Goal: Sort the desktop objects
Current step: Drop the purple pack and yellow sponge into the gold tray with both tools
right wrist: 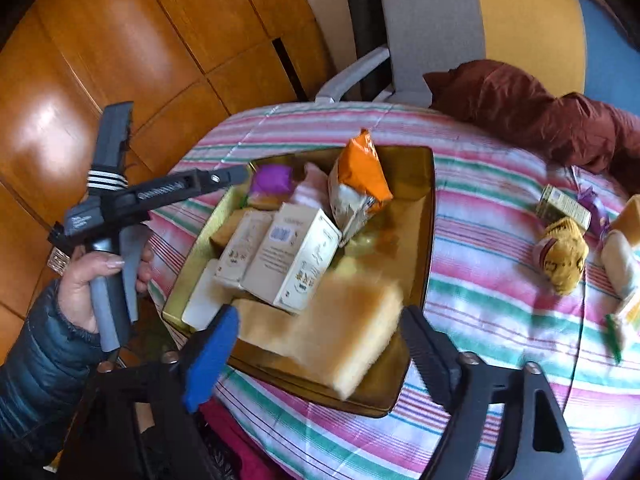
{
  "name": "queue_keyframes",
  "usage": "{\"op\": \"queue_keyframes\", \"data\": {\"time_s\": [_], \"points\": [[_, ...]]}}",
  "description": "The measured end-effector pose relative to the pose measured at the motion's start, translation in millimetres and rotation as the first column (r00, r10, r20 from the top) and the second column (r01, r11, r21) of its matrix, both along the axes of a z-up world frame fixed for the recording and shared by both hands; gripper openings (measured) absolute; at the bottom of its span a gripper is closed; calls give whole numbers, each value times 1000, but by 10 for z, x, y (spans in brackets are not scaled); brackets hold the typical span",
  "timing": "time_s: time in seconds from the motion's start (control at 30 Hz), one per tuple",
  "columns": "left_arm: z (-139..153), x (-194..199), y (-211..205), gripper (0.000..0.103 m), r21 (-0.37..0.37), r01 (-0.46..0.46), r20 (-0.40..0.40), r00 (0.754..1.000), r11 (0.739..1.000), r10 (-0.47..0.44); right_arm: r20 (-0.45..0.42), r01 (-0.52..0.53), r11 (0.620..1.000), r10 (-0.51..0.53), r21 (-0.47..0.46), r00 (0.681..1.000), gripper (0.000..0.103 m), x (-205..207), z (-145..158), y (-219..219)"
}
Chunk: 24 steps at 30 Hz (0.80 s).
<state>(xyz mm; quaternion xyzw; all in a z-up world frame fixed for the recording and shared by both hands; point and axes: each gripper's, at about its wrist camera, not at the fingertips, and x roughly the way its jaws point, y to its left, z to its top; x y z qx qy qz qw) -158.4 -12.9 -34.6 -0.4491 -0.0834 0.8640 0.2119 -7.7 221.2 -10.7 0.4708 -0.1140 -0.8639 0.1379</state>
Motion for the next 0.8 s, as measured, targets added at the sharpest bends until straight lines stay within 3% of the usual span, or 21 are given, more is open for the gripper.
{"op": "queue_keyframes", "data": {"time_s": [0.2,0.5,0.8], "points": [[34,335,-51,69,0,-18,-20,1000,1000,18,34,27,999,-26,-33,999,88,26,-137,63],[219,956,217,69,-79,20,-115,993,997,-29,16,51,999,-51,14,999,88,168,-87,149],[307,1249,491,69,-165,60,-178,980,985,-89,8,113,992,-114,54,993,88,316,-59,434]]}}
